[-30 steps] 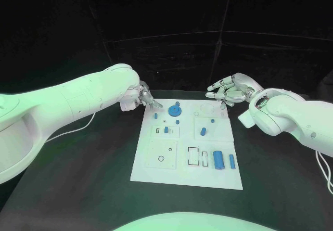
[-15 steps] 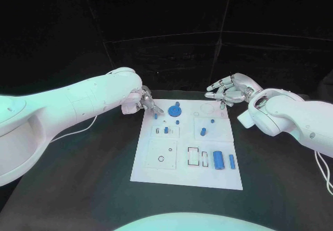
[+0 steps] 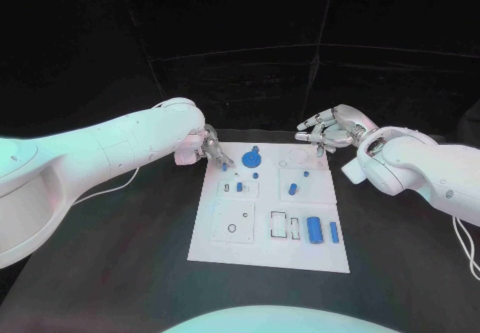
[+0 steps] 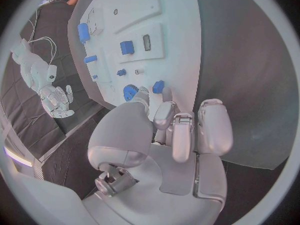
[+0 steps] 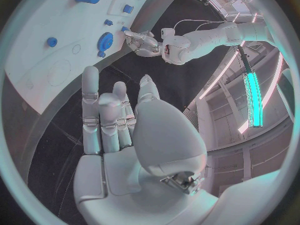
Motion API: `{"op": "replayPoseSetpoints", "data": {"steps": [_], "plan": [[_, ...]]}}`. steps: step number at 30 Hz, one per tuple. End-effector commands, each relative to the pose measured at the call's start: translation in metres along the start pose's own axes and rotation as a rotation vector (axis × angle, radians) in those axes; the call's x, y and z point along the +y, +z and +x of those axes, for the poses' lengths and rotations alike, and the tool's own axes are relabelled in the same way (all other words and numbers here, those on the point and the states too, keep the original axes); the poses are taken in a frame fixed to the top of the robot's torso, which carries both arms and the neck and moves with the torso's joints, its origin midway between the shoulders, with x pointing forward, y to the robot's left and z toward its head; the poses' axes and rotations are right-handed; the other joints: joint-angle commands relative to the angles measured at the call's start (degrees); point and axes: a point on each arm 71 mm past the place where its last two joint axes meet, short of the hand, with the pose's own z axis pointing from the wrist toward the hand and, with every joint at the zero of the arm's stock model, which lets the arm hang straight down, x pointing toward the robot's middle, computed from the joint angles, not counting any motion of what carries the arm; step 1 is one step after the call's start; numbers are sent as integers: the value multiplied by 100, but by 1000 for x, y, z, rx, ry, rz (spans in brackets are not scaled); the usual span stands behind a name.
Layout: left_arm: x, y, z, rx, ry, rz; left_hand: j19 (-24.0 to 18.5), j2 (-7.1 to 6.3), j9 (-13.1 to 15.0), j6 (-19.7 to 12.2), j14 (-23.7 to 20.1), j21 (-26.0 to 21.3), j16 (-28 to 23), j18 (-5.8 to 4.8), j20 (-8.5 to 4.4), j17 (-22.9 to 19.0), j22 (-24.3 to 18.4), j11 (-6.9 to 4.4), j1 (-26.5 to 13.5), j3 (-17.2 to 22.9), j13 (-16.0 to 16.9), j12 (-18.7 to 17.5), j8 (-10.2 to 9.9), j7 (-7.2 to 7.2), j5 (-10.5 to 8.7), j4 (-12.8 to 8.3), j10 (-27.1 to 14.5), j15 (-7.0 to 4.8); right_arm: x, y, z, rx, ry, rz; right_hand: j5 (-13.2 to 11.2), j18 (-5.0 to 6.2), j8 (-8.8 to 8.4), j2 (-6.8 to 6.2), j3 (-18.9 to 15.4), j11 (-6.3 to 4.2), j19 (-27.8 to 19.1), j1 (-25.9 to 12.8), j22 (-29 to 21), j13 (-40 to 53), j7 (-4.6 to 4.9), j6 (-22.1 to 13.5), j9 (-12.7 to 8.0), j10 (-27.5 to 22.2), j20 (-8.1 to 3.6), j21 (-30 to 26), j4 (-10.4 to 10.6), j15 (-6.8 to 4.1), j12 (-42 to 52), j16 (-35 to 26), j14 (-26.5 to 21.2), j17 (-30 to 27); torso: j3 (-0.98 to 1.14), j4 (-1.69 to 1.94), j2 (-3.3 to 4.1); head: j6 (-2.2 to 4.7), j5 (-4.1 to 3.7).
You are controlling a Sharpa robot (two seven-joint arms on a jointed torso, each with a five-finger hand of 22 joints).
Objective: Assemble the parts on the task board
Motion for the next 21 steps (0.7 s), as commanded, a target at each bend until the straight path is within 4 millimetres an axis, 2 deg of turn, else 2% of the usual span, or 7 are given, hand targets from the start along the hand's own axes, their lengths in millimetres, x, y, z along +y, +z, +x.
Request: {"op": "replayPoseSetpoints", "data": {"steps": [1, 4, 8, 13, 21], "plan": [[-2, -1, -1, -14, 7, 7, 9, 36, -17, 48, 605, 16, 18, -59, 4, 1509, 9, -26, 96, -11, -1, 26, -13, 11, -30, -36, 22, -24, 2, 1, 0, -6, -2, -14, 27, 75, 35, 43, -18, 10, 37, 28, -10, -5, 2, -41, -6, -37, -5, -19, -9, 24, 39, -11, 10, 7, 0, 7, 0, 2, -2], [-2, -1, -1, -20, 4, 9, 7, 85, -28, 54, 605, 14, 18, -59, 5, 1509, 7, -25, 142, 1, -3, 26, -16, 12, -30, -52, 23, -23, 2, 1, 0, -5, -2, -14, 27, 75, 35, 43, -18, 10, 37, 28, -10, -5, 2, -41, -6, -37, -5, -19, -9, 24, 39, -11, 10, 7, 1, 3, -3, -2, -1], [-2, 0, -2, -25, 1, 10, 6, 215, -49, 62, 605, 12, 18, -58, 5, 1509, 8, -25, 266, 67, -3, 29, -21, 14, -29, -106, 26, -23, 3, 1, 0, -3, -1, -14, 27, 75, 35, 43, -18, 10, 37, 28, -10, -5, 2, -41, -6, -37, -5, -19, -9, 24, 39, -11, 10, 7, 5, 0, 4, -9, 1], [-3, 0, -1, -22, 3, 11, 3, 350, -74, 58, 605, 9, 18, -57, 3, 1509, 8, -34, 512, 211, -12, 24, -34, 5, -27, -250, 21, -27, 3, 1, 0, -2, -1, -14, 27, 75, 35, 43, -18, 10, 37, 28, -10, -5, 2, -41, -6, -37, -5, -19, -9, 24, 39, -11, 10, 7, 2, 1, -1, -16, -4], [-5, 0, 1, -8, 12, 19, 1, 373, -105, 64, 605, 9, 18, -58, 4, 1509, 12, -31, 617, 274, -19, 21, -49, 7, -29, -338, 19, -24, 3, 1, 1, -1, -1, -13, 38, 75, 35, 49, -16, 10, 37, 34, -10, -7, 2, -44, -6, -40, -5, -20, -9, 24, 39, -14, 9, 6, 2, 2, 3, -30, -11]]}}
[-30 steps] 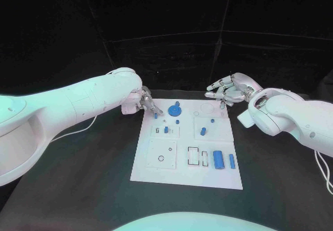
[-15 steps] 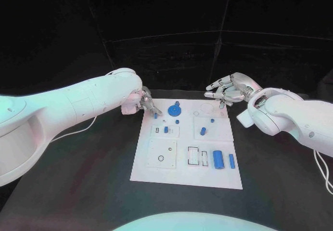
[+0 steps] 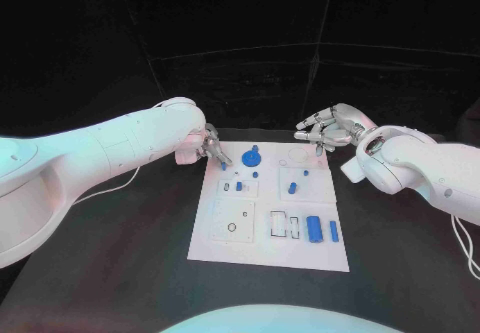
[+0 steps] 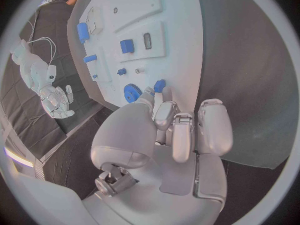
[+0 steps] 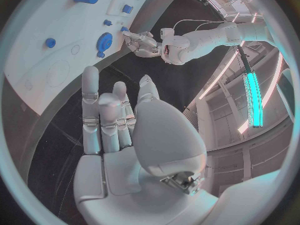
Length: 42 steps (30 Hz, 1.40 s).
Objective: Assemble the parts on the task board
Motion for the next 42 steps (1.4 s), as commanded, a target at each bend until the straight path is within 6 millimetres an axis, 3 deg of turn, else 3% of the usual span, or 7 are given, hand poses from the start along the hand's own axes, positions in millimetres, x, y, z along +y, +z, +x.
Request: {"op": "replayPoseSetpoints", "data": {"steps": [1, 31, 37, 42], "plan": [[-3, 0, 1, 6, 13, 13, 2, -12, -10, 45, 605, 12, 18, -59, 4, 1509, 9, -31, 58, 5, -5, 22, -28, -12, -29, -46, 20, -23, 2, 0, 0, -2, -2, -11, 38, 75, 35, 25, -16, 10, 38, 10, -5, -8, 2, -44, -6, -40, -5, -20, -9, 24, 39, -14, 9, 6, -1, 3, 2, -11, -8], [-2, 0, 1, 15, 18, 2, 13, -205, -68, 125, 605, 41, 18, -69, 21, 1509, 66, -15, -199, -203, -3, 36, -28, 1, -31, 32, 42, -5, 3, 1, 0, 0, -1, -12, 44, 75, 35, 27, -18, 11, 38, 13, -6, -10, 3, -47, -7, -43, -5, -22, -9, 24, 40, -18, 8, 4, -2, 2, 1, -35, 5], [-2, 0, 1, 14, 16, 3, 12, 72, -104, 122, 605, 39, 18, -65, 0, 1509, 68, -69, 275, 124, -2, 35, -45, -57, -27, -255, 46, -42, 3, 1, 1, 1, -1, -14, 44, 75, 35, 27, -18, 11, 38, 13, -6, -10, 3, -47, -7, -43, -5, -22, -9, 24, 40, -18, 8, 4, -1, 4, -1, -47, -6], [-3, 0, 2, 20, 16, 13, 6, 195, -152, 96, 605, 29, 18, -62, -23, 1509, 57, -95, 581, 411, -11, 19, -92, -83, -25, -493, 35, -66, 3, 2, 1, 3, -1, -15, 44, 75, 35, 27, -18, 11, 38, 13, -6, -10, 3, -47, -7, -43, -5, -22, -9, 24, 40, -18, 8, 4, -2, 1, 0, -53, 17]]}}
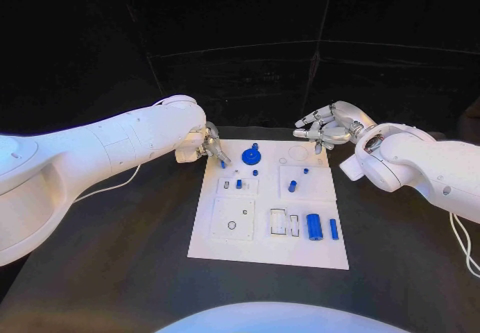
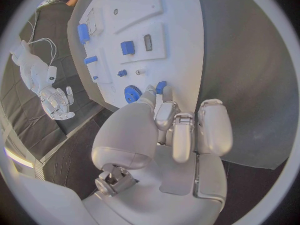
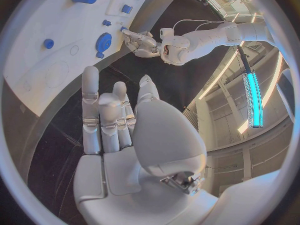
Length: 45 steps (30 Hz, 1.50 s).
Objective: Assemble the parts on the task board
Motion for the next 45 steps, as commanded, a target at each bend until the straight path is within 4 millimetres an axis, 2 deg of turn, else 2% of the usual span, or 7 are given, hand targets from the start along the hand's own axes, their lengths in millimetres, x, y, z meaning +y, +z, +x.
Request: {"op": "replayPoseSetpoints", "data": {"steps": [1, 10, 14, 16, 21, 35, 45], "plan": [[-2, -1, 1, 11, 8, 15, 6, 106, -24, -4, 587, 7, 18, -63, -27, 1509, -4, -61, 194, 178, -20, -7, -50, -42, -24, -96, -3, -47, 2, 1, 0, 0, -2, -13, 20, 75, 35, 27, -18, 11, 38, 13, -8, -6, 3, -47, -7, -43, -5, -22, -9, 24, 18, -18, 8, 4, 1, -3, 0, -4, 16], [0, -1, -1, -1, -15, 49, 7, 178, -88, -16, 587, 9, 18, -68, -34, 1509, 13, -43, 295, 767, -28, -27, -91, -20, -23, -370, 4, -38, 2, 1, 0, 2, -2, -14, 16, 75, 36, 27, -20, 11, 39, 21, -9, -9, 3, -50, -7, -47, -4, -25, -13, 25, 20, -16, 8, 12, 2, 2, -3, -23, 22], [2, -3, -1, -8, -43, 65, 12, 34, -94, -4, 587, 8, 18, -69, -19, 1509, 25, -29, 37, 1334, -27, -25, -48, -16, -36, -528, 35, -29, 2, 1, 0, 2, -2, -14, 16, 75, 36, 27, -20, 11, 39, 21, -9, -9, 3, -50, -7, -47, -4, -25, -13, 25, 20, -16, 8, 12, 1, 7, -6, -20, 12], [4, -5, -1, -17, -61, 74, 11, -26, -90, -6, 587, 6, 18, -69, -17, 1509, 26, -28, -47, 1489, -29, -26, -29, -17, -31, -570, 39, -31, 2, 0, 0, 1, -2, -13, 16, 75, 37, 30, -21, 12, 39, 21, -9, -10, 4, -50, -7, -48, -4, -26, -12, 25, 21, -18, 8, 11, 4, 8, -6, 31, 27], [8, -11, -2, -39, -85, 94, 14, -155, -66, -3, 587, 4, 18, -69, -17, 1509, 33, -45, -262, 1848, -26, -21, 38, -14, -21, -638, 54, -31, 2, 0, -1, 0, -2, -11, -17, 74, 41, 38, -39, 15, 41, -8, -11, -14, 6, -52, -6, -50, -3, -31, 10, 28, 29, -23, 6, 15, 12, 5, -4, 41, 41], [14, -32, 10, -89, -148, 162, 16, -379, -13, -2, 587, -9, 18, -66, -29, 1509, 31, -59, -537, 2388, -37, -22, 163, -38, -29, -743, 86, -41, -1, -2, -4, -6, -4, -4, -22, 74, 42, 39, -42, 16, 41, -13, -11, -14, 7, -52, -6, -50, -3, -32, 14, 29, 30, -25, 6, 14, 4, 5, -2, 16, 40], [18, -39, 32, -71, -106, 150, 17, -445, 5, 3, 587, -13, 18, -65, -31, 1509, 31, -65, -598, 2537, -37, -21, 202, -45, -29, -762, 102, -43, -1, -2, -4, -7, -4, -2, -28, 74, 43, 39, -45, 16, 42, -19, -12, -15, 7, -52, -6, -50, -2, -32, 18, 29, 32, -21, 7, 20, -5, 2, -4, -17, 71]]}}
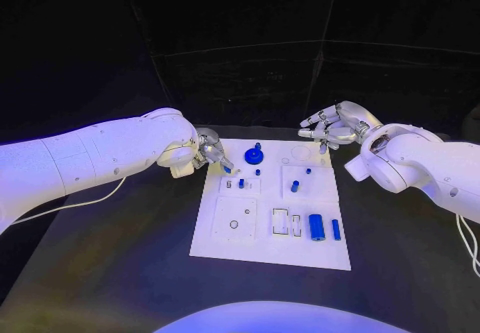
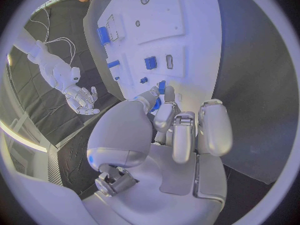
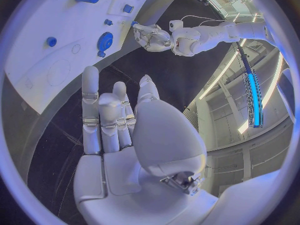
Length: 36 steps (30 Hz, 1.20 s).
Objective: Assemble the parts on the task board
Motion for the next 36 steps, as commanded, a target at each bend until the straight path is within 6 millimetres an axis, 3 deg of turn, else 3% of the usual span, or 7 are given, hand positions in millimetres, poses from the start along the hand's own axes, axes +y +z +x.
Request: {"op": "replayPoseSetpoints", "data": {"steps": [1, 9, 19, 36], "plan": [[1, -2, 4, -22, 11, -15, 17, 5, 0, 16, 604, -14, 18, -65, -31, 1509, -7, 2, -42, 487, -5, -1, 43, -48, 11, -441, 34, -23, 2, 0, -1, -2, -2, -7, -27, 74, 22, 39, -28, -4, 42, -19, -7, -5, 7, -52, -6, -29, -2, -32, 1, 29, 32, -21, 7, 5, -7, -6, 2, -6, 6], [2, -2, 13, 1, 45, -18, 15, -11, 3, 17, 604, -20, 18, -64, -31, 1509, -14, 1, -54, 523, -4, -1, 52, -49, 11, -446, 37, -23, 1, 0, -1, -3, -2, -4, -30, 74, 23, 41, -30, -5, 42, -22, -7, -6, 7, -52, -6, -29, -2, -33, 3, 29, 33, -14, 9, 14, -2, -19, 6, -5, 22], [1, -3, 23, 15, 105, -12, 18, -53, 13, 17, 604, -17, 18, -65, -31, 1509, -5, -1, -86, 612, -5, -3, 73, -51, 11, -460, 44, -23, 1, 1, 0, -2, -2, -5, -29, 74, 24, 46, -30, -5, 44, -24, -8, -7, 7, -52, -6, -28, -2, -34, 7, 29, 36, -12, 10, 17, -1, -11, 7, -7, 18], [6, -1, 26, 43, 123, -29, 19, -67, 16, 18, 604, -15, 18, -66, -31, 1509, 0, -2, -99, 649, -12, -9, 82, -53, 11, -464, 44, -23, 1, 1, 0, 1, 3, -5, -28, 74, 24, 48, -31, -5, 44, -24, -8, -7, 7, -52, -6, -28, -2, -34, 8, 29, 36, -12, 10, 18, -3, -15, 6, -40, 40]]}}
